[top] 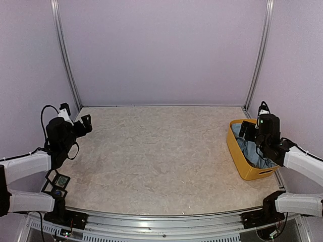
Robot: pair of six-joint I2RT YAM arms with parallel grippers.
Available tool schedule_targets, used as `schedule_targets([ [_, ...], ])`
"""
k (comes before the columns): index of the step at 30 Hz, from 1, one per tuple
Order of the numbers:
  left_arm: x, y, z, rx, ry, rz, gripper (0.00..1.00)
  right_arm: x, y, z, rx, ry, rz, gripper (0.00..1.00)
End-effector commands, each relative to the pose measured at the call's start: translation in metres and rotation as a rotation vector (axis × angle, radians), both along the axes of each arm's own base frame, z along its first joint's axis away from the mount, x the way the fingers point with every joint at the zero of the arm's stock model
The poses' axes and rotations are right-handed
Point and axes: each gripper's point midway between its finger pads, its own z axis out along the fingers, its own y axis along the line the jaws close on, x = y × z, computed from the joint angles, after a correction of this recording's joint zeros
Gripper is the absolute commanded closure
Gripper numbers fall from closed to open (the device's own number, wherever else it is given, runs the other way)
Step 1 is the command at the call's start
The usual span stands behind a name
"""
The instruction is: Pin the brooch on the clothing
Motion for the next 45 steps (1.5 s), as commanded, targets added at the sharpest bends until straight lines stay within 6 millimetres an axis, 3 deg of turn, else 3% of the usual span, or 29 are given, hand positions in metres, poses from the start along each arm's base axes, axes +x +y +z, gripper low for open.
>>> schedule_targets([
  [1,0.006,-0.005,0.04,0.001,-0.056,-0.014,0.01,-0.008,-0.041,0.036,-0.205,0.016,-0.183,0.0],
  [2,0.01,-0.005,0.047,0.012,-0.039,-0.014,0.01,-0.017,-0.065,0.04,-0.215,0.066,-0.316,0.01],
  [3,0.013,-0.008,0.052,0.026,-0.015,-0.023,0.01,-0.017,-0.076,0.038,-0.188,0.135,-0.345,0.0],
  [5,0.02,-0.014,0.057,0.049,0.033,-0.049,0.01,-0.009,-0.082,0.02,-0.1,0.271,-0.275,0.01],
  [10,0.027,-0.028,0.068,0.086,0.106,-0.102,0.01,-0.013,-0.071,-0.058,0.05,0.549,-0.196,0.01],
  [16,0.022,-0.036,0.076,0.1,0.091,-0.132,0.01,-0.017,-0.055,-0.135,0.142,0.654,-0.144,0.06],
  [18,0.021,-0.038,0.077,0.102,0.085,-0.139,0.01,-0.014,-0.054,-0.151,0.137,0.703,-0.133,0.25],
  [21,0.018,-0.04,0.078,0.113,0.076,-0.154,0.01,0.0,-0.037,-0.148,0.144,0.731,-0.007,0.83],
  [22,0.017,-0.04,0.08,0.113,0.07,-0.155,0.01,0.005,-0.038,-0.136,0.135,0.709,0.004,1.0],
  [25,0.014,-0.04,0.09,0.112,0.047,-0.159,0.01,0.024,-0.047,-0.051,0.067,0.531,-0.005,1.0],
  [28,0.01,-0.041,0.101,0.109,0.009,-0.166,0.01,0.028,-0.042,0.084,-0.027,0.227,0.079,1.0],
  [31,0.009,-0.039,0.111,0.128,-0.024,-0.16,0.01,0.006,0.005,0.223,-0.102,-0.128,0.371,1.0],
  [34,0.011,-0.036,0.114,0.142,-0.023,-0.143,0.01,-0.04,0.065,0.325,-0.087,-0.401,0.721,1.0],
  [36,0.013,-0.036,0.116,0.145,-0.019,-0.141,0.01,-0.07,0.099,0.365,-0.029,-0.529,0.955,1.0],
  [38,0.014,-0.036,0.118,0.145,-0.021,-0.14,0.01,-0.088,0.127,0.383,0.06,-0.612,1.143,1.0],
  [41,0.011,-0.035,0.122,0.144,-0.027,-0.137,0.01,-0.096,0.166,0.392,0.158,-0.672,1.313,1.0],
  [42,0.009,-0.034,0.123,0.142,-0.029,-0.136,0.01,-0.103,0.189,0.392,0.177,-0.675,1.391,1.0],
  [45,0.005,-0.031,0.121,0.151,-0.011,-0.13,0.01,-0.113,0.244,0.376,0.202,-0.632,1.621,1.0],
])
